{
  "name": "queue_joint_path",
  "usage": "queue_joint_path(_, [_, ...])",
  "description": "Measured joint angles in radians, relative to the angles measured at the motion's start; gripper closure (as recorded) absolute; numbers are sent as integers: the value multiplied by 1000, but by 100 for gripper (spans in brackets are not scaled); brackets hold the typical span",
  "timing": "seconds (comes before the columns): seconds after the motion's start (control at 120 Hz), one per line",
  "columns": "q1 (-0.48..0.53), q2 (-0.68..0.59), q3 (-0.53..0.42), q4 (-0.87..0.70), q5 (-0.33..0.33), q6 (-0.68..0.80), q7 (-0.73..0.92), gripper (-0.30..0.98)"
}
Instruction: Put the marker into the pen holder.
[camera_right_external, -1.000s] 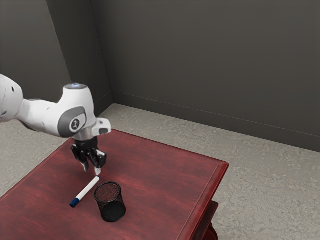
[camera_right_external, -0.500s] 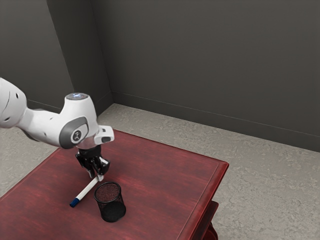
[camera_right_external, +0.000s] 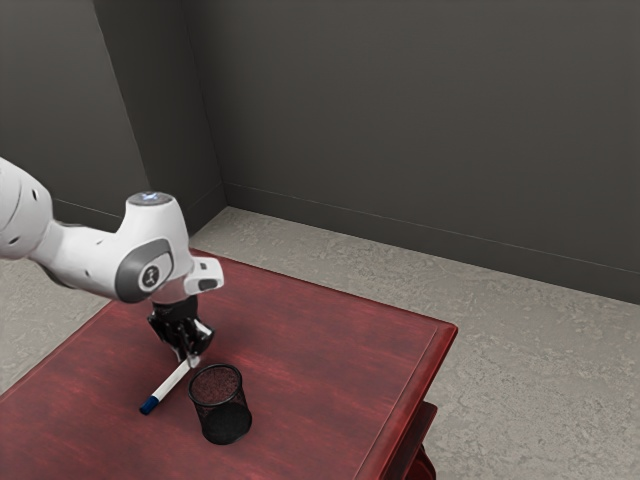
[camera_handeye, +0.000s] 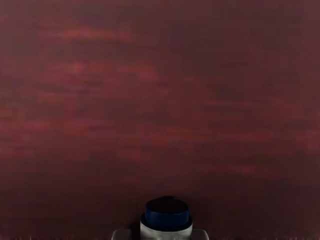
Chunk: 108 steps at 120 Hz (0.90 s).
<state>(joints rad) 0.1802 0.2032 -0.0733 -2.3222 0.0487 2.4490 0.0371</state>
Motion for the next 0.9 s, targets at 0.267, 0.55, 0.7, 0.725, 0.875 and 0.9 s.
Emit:
queue_joint_path(0.267, [-1,1,-1,-1,6,1,-6,70])
queue_joint_path(0.55, [-10,-70,-2,63,19,-84,-19,73])
queue_joint_path(0.7, [-34,-159,-3,88,23,-182,-25,74])
queue_joint_path(0.725, [-44,-174,-3,100,23,-204,-26,74])
queue_joint_path(0.875, [-110,-242,-2,159,23,-326,-38,74])
queue_joint_path(0.9, [-124,-251,-2,168,23,-346,-41,74])
